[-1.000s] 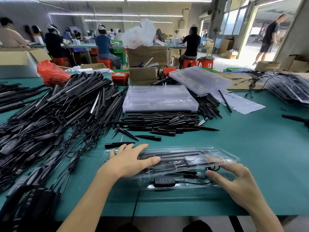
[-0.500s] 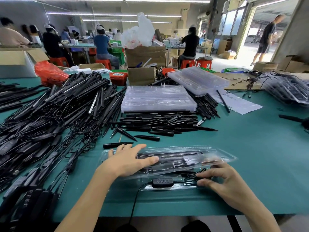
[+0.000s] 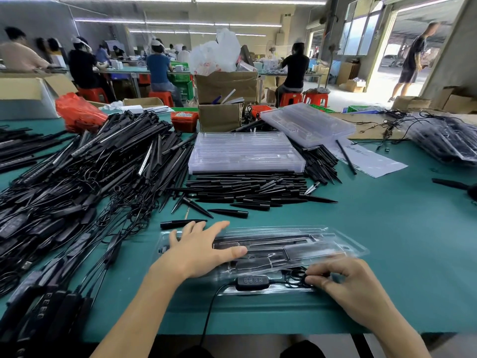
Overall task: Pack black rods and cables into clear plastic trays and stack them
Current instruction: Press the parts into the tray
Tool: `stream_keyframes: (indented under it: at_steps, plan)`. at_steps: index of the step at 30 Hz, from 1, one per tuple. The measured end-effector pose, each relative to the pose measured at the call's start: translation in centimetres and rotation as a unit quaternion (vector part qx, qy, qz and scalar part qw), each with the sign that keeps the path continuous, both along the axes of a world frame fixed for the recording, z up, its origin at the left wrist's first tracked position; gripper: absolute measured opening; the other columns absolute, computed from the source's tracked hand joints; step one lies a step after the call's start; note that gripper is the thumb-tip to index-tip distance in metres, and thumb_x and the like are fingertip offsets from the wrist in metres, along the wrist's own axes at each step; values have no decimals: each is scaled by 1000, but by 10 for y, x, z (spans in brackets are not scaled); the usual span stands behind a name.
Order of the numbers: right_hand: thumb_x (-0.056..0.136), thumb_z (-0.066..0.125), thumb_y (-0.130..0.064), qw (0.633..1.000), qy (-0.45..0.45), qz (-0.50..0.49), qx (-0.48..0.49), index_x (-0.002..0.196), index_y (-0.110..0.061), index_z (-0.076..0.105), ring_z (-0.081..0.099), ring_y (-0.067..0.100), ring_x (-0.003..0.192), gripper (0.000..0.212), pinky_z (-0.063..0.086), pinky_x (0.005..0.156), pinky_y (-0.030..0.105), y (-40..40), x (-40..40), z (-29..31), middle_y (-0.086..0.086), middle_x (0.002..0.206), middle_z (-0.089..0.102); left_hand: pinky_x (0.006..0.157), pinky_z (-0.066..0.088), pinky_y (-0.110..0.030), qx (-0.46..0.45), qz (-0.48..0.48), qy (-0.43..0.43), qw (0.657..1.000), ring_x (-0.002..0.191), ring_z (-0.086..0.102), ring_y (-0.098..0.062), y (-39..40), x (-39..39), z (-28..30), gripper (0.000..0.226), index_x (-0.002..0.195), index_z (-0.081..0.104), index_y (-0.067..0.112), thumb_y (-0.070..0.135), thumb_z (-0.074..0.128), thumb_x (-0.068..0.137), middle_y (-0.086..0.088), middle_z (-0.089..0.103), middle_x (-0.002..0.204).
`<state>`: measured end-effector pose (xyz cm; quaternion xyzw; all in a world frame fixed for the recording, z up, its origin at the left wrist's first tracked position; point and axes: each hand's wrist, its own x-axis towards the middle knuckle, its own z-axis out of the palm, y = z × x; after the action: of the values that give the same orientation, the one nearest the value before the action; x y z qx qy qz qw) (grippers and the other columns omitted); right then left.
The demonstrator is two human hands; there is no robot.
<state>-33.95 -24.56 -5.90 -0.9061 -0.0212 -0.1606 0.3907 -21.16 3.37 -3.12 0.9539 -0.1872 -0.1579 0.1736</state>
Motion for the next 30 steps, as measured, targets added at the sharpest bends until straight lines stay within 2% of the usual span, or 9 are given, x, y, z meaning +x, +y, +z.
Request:
stream_keyframes:
  at_steps: [3,6,9,12,17,21,24,26,30]
  plan:
    - [80,83,-16,999,-23,-1,-28,62,-40,73,65,-1,67,32,46,73,30,4,-4,0,-27,66,68,121,11,-50,-85,-99,-75,989,147,11,-7,-6,-6,-3,56,141,15,72,67,45,94,12,29,158]
    - [86,76,-16,1000,-8,-17,7,71,-28,81,68,2,72,20,50,79,26,1,-5,1,-21,71,73,118,15,-44,-134,-162,-72,975,137,24,4,-10,-8,-4,43,130,46,67,34,53,103,27,42,144]
    - [82,81,-14,996,20,-46,72,76,-29,83,70,-3,80,16,50,74,12,-3,-5,4,-18,77,76,116,12,-38,-159,-157,-51,973,133,20,17,-9,-4,-7,29,125,57,59,55,53,97,34,40,141]
    - [84,77,-8,994,35,-46,95,80,-25,83,72,2,87,18,52,79,15,-9,-5,1,-13,84,77,113,11,-33,-141,-174,-59,973,132,12,23,-7,-4,-11,57,130,51,57,82,53,78,38,34,142]
    - [100,44,4,974,110,-40,192,83,-28,83,66,-1,103,53,42,97,13,-21,-12,1,-13,100,77,111,7,-28,-123,-187,-79,971,135,12,18,-9,-5,-14,71,135,39,64,92,46,70,39,30,143]
    - [107,31,-19,925,195,-16,327,94,-12,78,71,4,95,49,30,116,37,-29,-12,-3,0,94,79,111,6,-29,-109,-189,-88,972,135,9,19,-9,-5,-16,73,134,39,69,97,41,67,41,27,142]
    - [98,37,-56,946,168,-68,268,91,-25,83,65,-5,105,56,30,104,14,-19,-9,0,-10,98,78,115,7,-32,-105,-186,-95,972,135,9,18,-10,-8,-15,74,135,40,67,96,43,67,40,27,143]
    - [84,49,-58,964,104,-88,230,80,-36,82,67,-5,98,40,38,87,2,-13,-12,-1,-14,92,77,116,7,-33,-105,-184,-99,972,136,10,16,-10,-10,-12,71,136,41,64,91,48,71,37,28,144]
    - [90,46,-61,980,76,-88,163,83,-36,81,67,6,105,43,41,106,33,-11,-13,-5,-7,96,77,115,15,-36,-127,-207,-118,963,138,13,8,-12,-20,-5,55,140,31,64,65,56,91,27,32,144]
